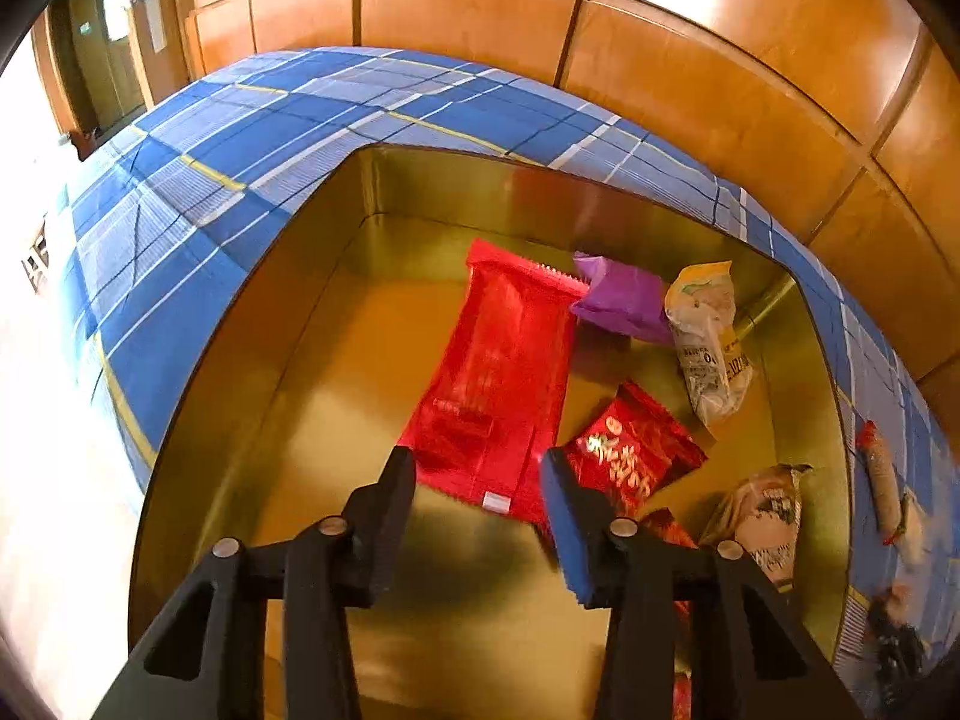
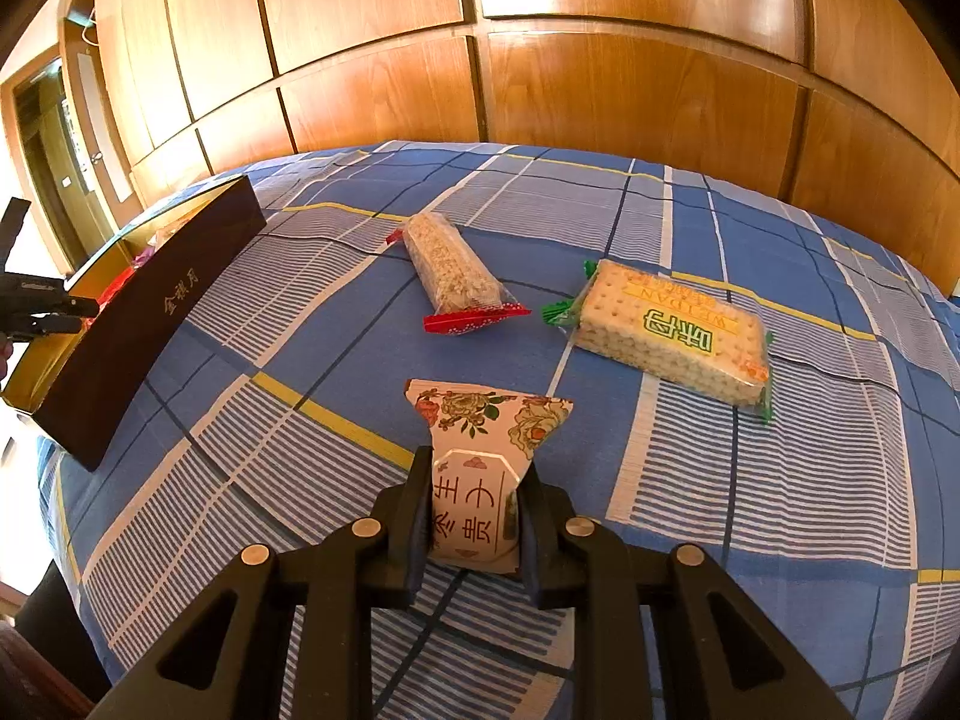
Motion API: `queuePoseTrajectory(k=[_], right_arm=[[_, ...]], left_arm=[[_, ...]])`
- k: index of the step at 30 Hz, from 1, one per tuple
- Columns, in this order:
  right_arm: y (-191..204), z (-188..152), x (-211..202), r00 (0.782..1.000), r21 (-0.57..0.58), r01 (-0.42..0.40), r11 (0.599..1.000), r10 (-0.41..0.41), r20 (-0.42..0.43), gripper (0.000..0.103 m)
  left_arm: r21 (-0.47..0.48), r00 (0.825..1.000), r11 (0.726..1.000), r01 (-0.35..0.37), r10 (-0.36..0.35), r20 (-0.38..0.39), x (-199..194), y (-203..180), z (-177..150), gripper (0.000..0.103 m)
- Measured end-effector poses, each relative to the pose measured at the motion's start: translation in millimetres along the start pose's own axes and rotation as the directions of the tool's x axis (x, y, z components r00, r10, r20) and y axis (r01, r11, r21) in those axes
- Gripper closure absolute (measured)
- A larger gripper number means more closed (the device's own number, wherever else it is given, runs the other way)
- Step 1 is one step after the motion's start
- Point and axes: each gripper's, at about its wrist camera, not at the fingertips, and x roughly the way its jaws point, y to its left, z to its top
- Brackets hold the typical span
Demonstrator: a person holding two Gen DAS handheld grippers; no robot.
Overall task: Organize snacks
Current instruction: 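Open the left gripper to drop the red pack into the tray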
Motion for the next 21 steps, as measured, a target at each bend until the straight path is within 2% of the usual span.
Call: queuePoseTrajectory(k=[3,9,21], right_arm=[[0,0,0,1.0,0.002,0.001,1.0,-0.001,0.001,0.079],[0,0,0,1.0,0.001,0.004,1.0,-0.004,0.001,0.079],[1,0,0,1.0,0.001,0.012,1.0,-0.012,0.0,0.079]], left_arm=[[-0.004,1.0,1.0,0.004,-0.004,-0.019,10,-2,4,0.06],[0.018,1.0,1.0,-0.008,0.008,-0.007,9,-10,17,0.06],[0.088,0.988,0.996,-0.002,-0.011,0.151,-44,-22,-14,0.05]])
